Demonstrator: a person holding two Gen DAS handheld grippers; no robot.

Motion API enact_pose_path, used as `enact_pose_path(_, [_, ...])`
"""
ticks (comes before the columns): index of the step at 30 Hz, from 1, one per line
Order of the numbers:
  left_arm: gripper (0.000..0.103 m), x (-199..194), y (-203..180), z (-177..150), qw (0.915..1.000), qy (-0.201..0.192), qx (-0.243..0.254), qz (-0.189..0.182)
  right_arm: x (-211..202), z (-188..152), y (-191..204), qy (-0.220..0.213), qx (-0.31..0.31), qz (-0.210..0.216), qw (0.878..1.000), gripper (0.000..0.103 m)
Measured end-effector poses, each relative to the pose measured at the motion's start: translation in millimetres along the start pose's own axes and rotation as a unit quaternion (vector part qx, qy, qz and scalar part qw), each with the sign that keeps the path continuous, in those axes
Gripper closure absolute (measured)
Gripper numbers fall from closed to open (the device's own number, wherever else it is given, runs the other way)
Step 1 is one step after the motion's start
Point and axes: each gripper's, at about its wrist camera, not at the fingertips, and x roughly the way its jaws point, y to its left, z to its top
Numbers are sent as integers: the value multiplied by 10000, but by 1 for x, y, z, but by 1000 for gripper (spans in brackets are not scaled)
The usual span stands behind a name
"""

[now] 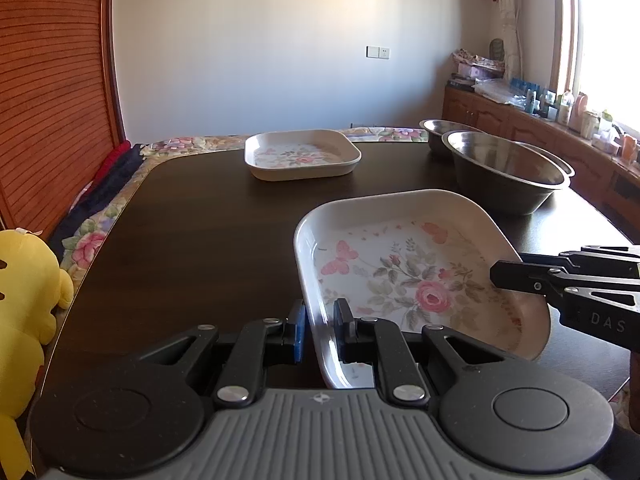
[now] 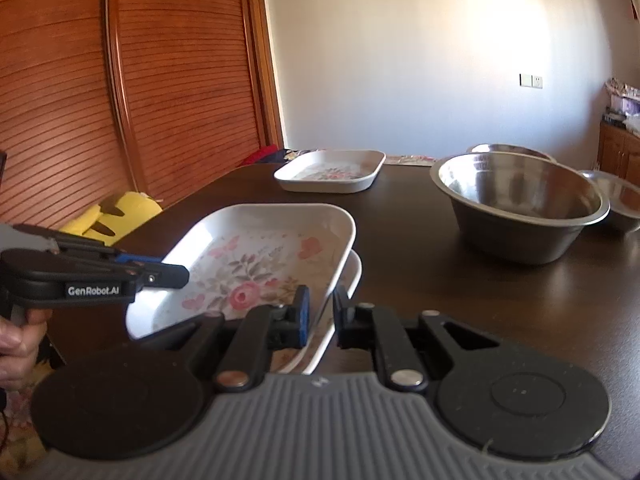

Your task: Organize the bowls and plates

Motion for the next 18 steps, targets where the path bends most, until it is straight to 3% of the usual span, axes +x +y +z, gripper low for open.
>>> enact_pose_path(18, [85,2,3,-6,9999,-78,-107,47,-5,-2,-5,-30,61,36,10000,88])
